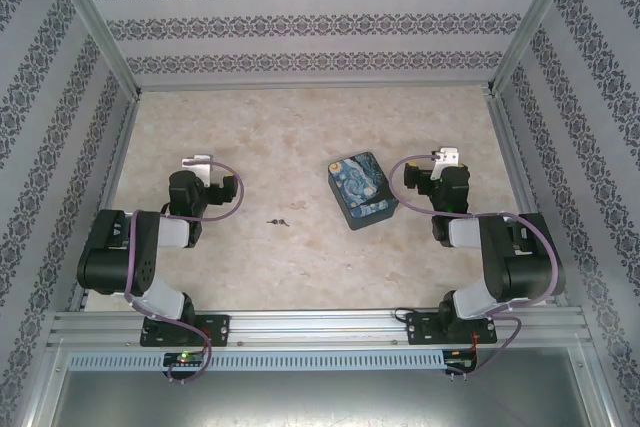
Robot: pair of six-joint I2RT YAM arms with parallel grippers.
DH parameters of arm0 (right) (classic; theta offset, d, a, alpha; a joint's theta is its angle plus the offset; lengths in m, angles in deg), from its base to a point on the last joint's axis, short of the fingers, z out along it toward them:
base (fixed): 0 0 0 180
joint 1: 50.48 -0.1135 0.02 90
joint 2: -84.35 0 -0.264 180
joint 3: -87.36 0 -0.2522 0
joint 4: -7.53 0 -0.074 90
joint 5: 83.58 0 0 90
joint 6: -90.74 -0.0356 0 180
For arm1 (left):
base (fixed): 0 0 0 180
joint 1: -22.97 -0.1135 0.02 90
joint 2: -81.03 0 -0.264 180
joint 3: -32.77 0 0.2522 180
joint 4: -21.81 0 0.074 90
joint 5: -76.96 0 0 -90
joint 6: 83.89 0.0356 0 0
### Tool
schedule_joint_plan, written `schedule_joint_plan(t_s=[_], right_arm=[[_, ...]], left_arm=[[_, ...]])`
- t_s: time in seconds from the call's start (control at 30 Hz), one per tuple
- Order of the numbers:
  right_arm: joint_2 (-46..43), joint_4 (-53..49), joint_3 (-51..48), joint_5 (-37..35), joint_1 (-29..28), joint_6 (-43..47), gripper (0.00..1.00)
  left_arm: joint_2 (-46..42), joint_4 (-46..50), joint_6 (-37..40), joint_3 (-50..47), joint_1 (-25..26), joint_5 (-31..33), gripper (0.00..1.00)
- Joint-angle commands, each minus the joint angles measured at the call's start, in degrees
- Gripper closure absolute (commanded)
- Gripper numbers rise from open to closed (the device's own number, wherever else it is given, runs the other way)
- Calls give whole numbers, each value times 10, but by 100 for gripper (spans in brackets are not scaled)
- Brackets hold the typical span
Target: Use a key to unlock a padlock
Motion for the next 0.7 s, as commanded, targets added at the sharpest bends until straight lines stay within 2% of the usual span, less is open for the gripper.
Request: schedule_joint_plan(t_s=[0.0, 0.67], right_arm=[[-3, 13, 3, 11, 6, 10, 2], [-2, 13, 3, 16, 9, 7, 2]], left_arm=[[-2, -11, 3, 7, -6, 0, 0], [-2, 0, -3, 13, -6, 19, 0]])
